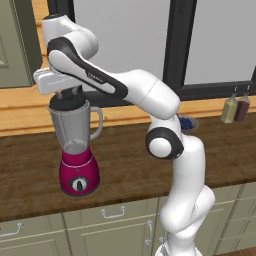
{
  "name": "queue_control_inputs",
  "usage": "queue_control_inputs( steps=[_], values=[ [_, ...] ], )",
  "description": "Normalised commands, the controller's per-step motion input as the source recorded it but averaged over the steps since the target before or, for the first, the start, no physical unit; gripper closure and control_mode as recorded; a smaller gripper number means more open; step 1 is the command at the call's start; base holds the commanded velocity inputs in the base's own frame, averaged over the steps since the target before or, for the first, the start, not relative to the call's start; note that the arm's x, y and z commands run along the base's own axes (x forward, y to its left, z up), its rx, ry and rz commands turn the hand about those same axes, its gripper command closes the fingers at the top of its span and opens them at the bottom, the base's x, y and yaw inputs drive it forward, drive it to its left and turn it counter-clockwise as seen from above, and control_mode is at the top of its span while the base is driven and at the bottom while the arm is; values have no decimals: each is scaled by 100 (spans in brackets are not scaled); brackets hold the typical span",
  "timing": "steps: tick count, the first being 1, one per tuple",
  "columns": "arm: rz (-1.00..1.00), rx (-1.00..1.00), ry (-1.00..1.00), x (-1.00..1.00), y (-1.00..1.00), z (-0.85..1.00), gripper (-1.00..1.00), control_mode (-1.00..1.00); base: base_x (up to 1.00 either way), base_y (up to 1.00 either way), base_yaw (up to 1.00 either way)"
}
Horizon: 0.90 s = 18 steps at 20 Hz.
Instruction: Close the lid blender by securely placing the lid on top.
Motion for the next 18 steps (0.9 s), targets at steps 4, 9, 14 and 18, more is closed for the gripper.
queue_control_inputs(
  steps=[4,9,14,18],
  values=[
    [1,0,-12,0,0,-17,100,-100,0,0,0],
    [2,0,0,0,1,-49,100,-100,0,0,0],
    [2,0,4,0,0,-34,100,-100,0,0,0],
    [1,0,10,2,0,1,100,-100,0,0,0]
  ],
)
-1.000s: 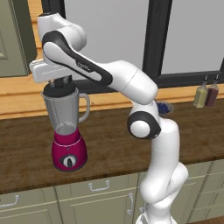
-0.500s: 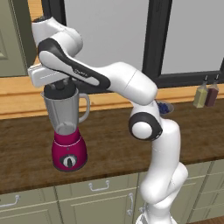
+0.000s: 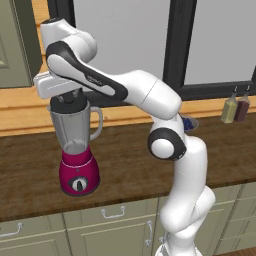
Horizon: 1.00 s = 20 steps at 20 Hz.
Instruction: Close the lid blender by securely placing the lid on top.
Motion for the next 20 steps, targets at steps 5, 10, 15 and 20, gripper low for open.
queue_control_inputs(
  steps=[5,10,15,20],
  values=[
    [0,0,6,-5,0,3,100,-100,0,0,0],
    [0,0,3,-7,0,4,100,-100,0,0,0],
    [0,0,0,-2,0,2,100,-100,0,0,0],
    [0,0,1,-10,0,-8,100,-100,0,0,0]
  ],
)
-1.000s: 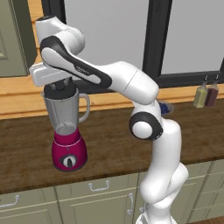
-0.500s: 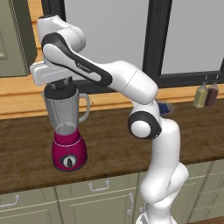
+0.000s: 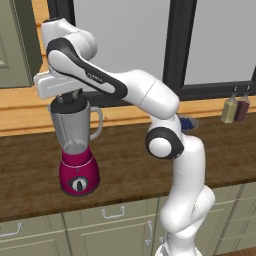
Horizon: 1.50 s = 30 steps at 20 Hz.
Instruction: Close the lid blender by securely placing the lid on top.
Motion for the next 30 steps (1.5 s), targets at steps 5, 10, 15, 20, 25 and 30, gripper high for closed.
queue_control_inputs(
  steps=[5,10,15,20,25,30],
  values=[
    [1,0,0,-12,-6,-33,100,-100,0,0,0],
    [0,0,0,0,-15,-27,100,-100,0,0,0],
    [0,0,0,0,-16,-53,-100,-100,0,0,0],
    [0,2,0,-1,-13,-49,-100,-100,0,0,0],
    [1,3,-3,0,0,-8,-100,-100,0,0,0],
    [6,5,-10,-4,-1,7,-100,-100,0,0,0]
  ],
)
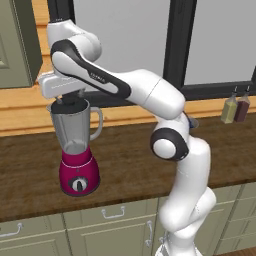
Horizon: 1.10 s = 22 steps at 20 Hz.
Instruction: Close the lid blender by securely placing the lid on top.
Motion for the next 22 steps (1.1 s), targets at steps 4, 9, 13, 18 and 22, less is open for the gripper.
queue_control_inputs(
  steps=[4,9,13,18,22],
  values=[
    [10,6,-12,-12,-6,4,-100,-100,0,0,0],
    [18,12,-18,-19,-46,0,-100,-100,0,0,0],
    [17,20,-16,-39,-92,-9,-100,-100,0,0,0],
    [13,16,-12,-35,-100,-31,-100,-100,0,0,0],
    [7,8,-6,-24,-100,-62,-100,-100,0,0,0]
  ],
)
